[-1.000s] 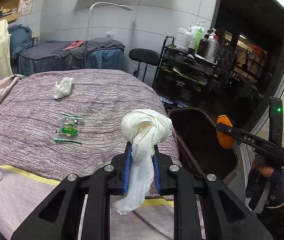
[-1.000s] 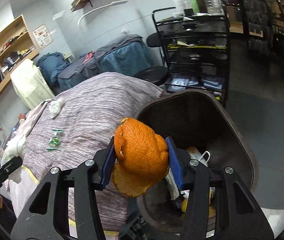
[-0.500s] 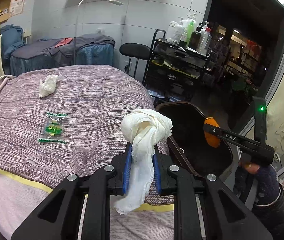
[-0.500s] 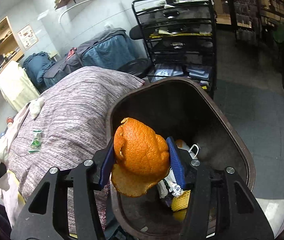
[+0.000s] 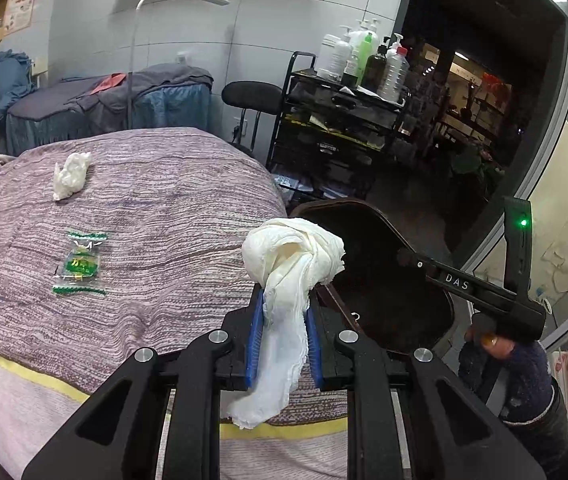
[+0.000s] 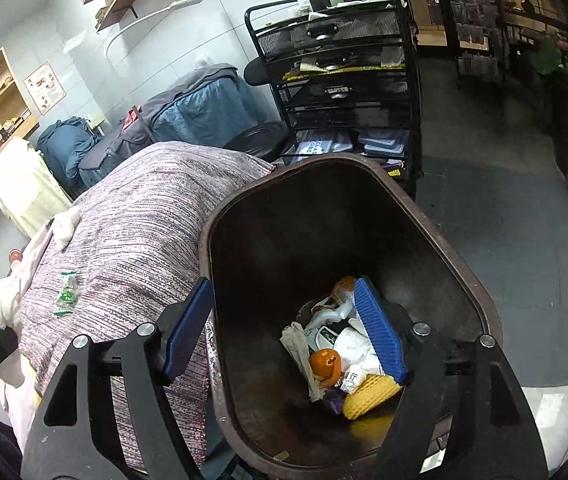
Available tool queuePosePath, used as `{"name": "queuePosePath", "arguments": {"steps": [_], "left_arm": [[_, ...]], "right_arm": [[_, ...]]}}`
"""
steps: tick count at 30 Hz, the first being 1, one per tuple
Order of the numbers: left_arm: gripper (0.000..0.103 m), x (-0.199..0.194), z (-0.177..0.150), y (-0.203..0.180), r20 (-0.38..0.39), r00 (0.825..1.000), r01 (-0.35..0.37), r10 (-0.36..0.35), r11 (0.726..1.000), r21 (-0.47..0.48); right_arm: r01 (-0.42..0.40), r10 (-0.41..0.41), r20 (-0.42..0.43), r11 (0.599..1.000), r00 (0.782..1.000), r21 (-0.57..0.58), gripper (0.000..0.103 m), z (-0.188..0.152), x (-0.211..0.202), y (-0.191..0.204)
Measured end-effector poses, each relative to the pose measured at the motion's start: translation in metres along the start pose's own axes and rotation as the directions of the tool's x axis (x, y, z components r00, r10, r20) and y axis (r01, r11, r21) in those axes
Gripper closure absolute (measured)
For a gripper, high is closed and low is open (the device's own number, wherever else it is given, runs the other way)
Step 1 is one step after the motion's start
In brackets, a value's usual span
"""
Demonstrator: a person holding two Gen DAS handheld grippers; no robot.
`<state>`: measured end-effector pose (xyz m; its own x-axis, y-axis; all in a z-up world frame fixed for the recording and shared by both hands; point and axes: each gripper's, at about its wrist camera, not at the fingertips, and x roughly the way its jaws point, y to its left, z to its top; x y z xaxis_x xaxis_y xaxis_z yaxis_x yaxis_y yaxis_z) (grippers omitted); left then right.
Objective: Collect trash
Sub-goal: 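Lower the white cloth into the bin and open the left tool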
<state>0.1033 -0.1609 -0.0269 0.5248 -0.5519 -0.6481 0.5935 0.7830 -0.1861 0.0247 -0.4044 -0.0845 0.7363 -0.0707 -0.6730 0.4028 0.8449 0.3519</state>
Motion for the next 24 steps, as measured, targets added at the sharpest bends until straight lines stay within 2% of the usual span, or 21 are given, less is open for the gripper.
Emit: {"name": "queuePosePath", "arguments": {"steps": [4, 24], "left_arm": [[0.084, 0.008, 0.006, -0.008, -0.006, 1.0, 0.014, -0.013, 1.0, 0.022], [0.084, 0.067, 0.027, -0.047, -0.107, 0.991, 0.092, -0.084, 0.993, 0.077]], "right_arm": [[0.007, -0.007, 0.019, 1.0, 1.0, 0.001, 0.026, 0.001, -0.006, 0.0], [0.057, -0.059, 0.05, 0.997, 0.997, 0.046, 0.025, -0.005, -0.028, -0.028]]}}
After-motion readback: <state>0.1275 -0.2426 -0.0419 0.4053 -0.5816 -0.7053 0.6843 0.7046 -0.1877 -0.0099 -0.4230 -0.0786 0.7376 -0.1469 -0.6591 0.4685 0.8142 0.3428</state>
